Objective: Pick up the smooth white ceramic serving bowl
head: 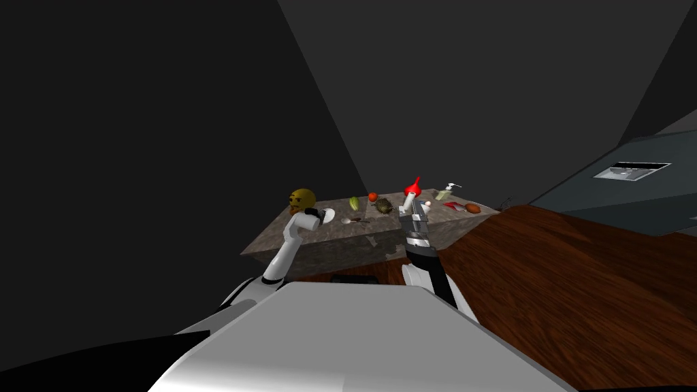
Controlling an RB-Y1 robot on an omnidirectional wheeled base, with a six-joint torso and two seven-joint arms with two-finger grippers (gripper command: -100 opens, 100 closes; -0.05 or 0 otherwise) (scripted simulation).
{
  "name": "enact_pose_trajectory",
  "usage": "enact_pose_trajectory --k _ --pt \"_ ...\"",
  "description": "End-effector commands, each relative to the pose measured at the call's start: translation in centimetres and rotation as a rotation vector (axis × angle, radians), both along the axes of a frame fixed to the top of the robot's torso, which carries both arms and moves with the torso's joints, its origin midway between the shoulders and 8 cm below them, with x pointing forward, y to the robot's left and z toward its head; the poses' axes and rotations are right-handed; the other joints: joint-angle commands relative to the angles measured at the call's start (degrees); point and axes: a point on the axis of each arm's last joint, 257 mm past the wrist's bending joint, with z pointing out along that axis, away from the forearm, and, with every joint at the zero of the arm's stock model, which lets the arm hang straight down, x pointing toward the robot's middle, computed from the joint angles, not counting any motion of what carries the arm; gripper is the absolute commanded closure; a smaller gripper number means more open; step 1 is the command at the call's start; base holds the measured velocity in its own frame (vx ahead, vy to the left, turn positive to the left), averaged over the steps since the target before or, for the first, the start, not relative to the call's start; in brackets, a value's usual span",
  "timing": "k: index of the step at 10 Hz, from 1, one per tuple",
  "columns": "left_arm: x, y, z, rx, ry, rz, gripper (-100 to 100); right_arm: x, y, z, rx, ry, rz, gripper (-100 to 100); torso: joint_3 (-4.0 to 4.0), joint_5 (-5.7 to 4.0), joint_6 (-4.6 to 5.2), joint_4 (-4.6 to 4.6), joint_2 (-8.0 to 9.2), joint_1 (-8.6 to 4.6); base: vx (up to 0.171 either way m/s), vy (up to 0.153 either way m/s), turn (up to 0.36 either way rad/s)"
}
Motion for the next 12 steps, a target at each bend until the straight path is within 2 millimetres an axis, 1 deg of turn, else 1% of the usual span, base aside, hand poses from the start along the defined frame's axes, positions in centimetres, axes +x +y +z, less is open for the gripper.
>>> enact_pose_trajectory --k 1,5,6,10,11,12 --pt "-0.5 0.2 -0.5 0.008 0.034 0.007 -100 0.0 0.0 0.0 0.000 0.000 0.000 0 0.00 0.00 0.00 0.00 0.00 0.00 0.014 0.021 -0.047" --pt "-1.7 1.5 -2.0 0.040 0.147 0.027 -100 0.0 0.0 0.0 0.000 0.000 0.000 0 0.00 -0.01 0.00 0.00 -0.01 -0.04 0.020 0.019 -0.060" --pt "-1.9 1.6 -2.1 0.042 0.156 0.030 -100 0.0 0.0 0.0 0.000 0.000 0.000 0 -0.02 0.00 -0.01 -0.01 -0.03 -0.01 0.021 0.025 -0.038" --pt "-3.8 3.0 -4.1 0.072 0.279 0.054 -100 0.0 0.0 0.0 0.000 0.000 0.000 0 -0.03 0.01 -0.01 -0.01 -0.04 0.02 0.026 0.028 -0.057" --pt "-4.6 3.3 -5.0 0.076 0.315 0.060 -100 0.0 0.0 0.0 0.000 0.000 0.000 0 -0.02 0.01 -0.02 -0.01 -0.03 0.01 0.026 0.023 -0.037" --pt "-4.2 3.0 -4.4 0.073 0.292 0.056 -100 0.0 0.0 0.0 0.000 0.000 0.000 0 -0.02 0.01 -0.02 -0.01 -0.03 -0.01 0.012 0.011 -0.008"
